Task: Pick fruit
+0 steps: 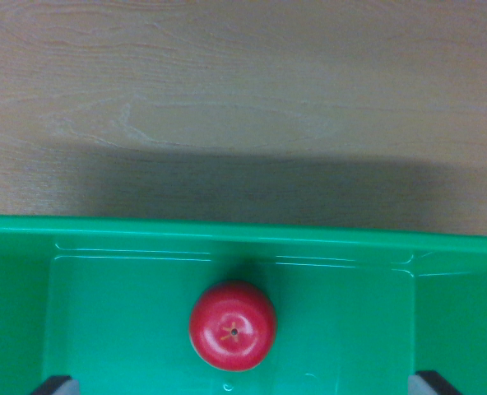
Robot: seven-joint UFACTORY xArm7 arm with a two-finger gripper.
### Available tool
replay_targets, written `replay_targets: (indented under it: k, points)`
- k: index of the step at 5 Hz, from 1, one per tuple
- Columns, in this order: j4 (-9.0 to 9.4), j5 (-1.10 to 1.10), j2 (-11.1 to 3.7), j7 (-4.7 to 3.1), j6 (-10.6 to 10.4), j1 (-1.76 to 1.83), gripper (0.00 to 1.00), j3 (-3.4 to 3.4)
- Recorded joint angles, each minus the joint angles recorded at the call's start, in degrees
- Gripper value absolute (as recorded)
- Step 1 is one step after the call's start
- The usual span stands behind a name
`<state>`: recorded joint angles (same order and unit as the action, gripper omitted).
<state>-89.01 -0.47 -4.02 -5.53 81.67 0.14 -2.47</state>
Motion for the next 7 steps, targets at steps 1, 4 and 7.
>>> replay_targets:
  k: [1,4,7]
  points:
    - [1.60,-0.02,-0.95,-0.29,-2.03,-0.03,0.00,0.03]
    - [3.37,-0.04,-2.00,-0.61,-4.27,-0.07,0.00,0.07]
    - [7.29,-0.08,-4.32,-1.32,-9.24,-0.15,0.00,0.15]
